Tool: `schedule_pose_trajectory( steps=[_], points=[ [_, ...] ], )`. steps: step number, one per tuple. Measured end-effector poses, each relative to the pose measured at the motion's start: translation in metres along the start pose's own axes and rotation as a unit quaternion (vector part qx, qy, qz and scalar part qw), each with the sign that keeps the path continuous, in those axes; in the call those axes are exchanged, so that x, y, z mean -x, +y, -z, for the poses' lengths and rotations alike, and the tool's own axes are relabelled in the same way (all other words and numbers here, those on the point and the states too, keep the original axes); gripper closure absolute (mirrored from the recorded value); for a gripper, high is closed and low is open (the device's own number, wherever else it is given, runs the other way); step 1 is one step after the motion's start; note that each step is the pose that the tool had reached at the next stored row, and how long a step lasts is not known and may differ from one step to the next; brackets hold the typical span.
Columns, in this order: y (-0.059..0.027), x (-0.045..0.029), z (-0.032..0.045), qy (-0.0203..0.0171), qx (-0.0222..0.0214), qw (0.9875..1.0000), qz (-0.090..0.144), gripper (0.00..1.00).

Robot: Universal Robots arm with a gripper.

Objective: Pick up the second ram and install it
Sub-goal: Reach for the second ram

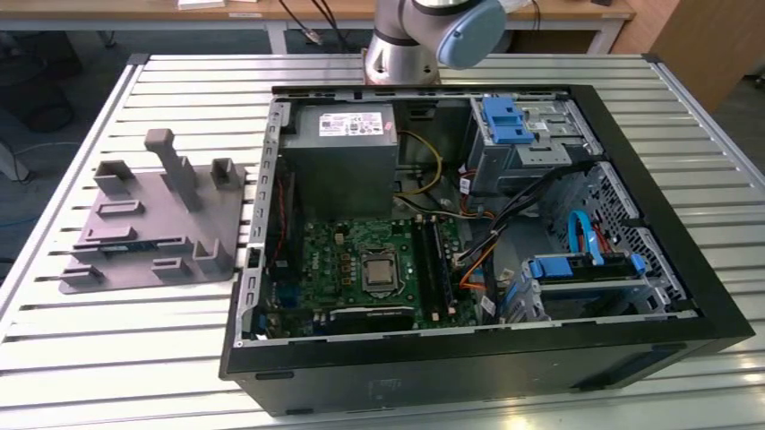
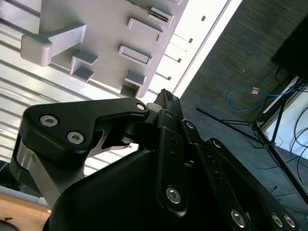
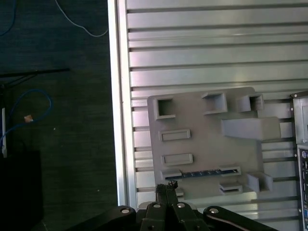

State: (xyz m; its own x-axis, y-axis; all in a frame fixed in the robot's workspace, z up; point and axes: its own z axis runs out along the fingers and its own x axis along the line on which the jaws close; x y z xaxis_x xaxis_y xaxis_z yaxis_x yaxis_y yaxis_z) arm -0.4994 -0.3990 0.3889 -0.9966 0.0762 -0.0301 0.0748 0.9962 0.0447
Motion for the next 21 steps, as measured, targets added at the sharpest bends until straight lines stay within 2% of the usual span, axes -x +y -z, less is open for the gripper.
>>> schedule_pose_trajectory(
  steps=[7, 16, 21],
  points=[
    [-0.0005, -0.0027, -0.0069, 0.0000, -0.0001, 1.0000, 0.000, 0.90],
    [-0.0005, -0.0027, -0.0078, -0.0001, -0.0002, 1.0000, 0.000, 0.90],
    [-0.0002, 0.0026, -0.0106, 0.0000, -0.0003, 1.0000, 0.000, 0.90]
  ],
)
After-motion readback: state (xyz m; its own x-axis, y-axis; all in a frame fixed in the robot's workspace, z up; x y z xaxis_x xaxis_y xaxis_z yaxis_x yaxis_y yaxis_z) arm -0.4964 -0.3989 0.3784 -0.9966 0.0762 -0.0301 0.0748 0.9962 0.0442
